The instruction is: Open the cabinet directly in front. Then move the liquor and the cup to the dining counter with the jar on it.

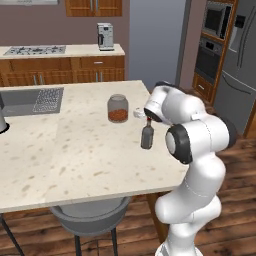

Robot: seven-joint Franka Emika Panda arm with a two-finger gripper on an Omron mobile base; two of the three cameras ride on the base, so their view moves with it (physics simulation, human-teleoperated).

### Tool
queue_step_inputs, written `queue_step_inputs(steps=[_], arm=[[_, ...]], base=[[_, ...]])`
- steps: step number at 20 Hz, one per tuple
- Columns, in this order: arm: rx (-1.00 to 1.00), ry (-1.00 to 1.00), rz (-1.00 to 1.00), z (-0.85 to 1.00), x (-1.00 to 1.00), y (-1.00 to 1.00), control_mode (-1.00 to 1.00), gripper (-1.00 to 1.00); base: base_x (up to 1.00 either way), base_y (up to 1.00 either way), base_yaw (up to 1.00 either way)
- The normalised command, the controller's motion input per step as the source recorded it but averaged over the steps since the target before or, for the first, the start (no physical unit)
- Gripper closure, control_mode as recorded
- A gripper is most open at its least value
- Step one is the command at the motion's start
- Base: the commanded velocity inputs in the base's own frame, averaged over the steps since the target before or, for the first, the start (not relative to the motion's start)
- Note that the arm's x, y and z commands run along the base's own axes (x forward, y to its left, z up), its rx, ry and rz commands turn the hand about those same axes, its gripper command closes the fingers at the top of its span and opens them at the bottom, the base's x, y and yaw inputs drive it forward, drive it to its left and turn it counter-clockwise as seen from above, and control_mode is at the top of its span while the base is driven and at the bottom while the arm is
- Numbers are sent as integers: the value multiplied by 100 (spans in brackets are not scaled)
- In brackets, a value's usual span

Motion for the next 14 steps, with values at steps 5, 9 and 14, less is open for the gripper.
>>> queue_step_inputs(steps=[5,9,14], arm=[[2,0,-2,100,-23,-17,-100,-100],[5,6,-4,100,-35,-38,-100,-100],[7,19,-3,100,-67,-52,-100,-100]], base=[[0,0,0],[0,0,0],[0,0,0]])
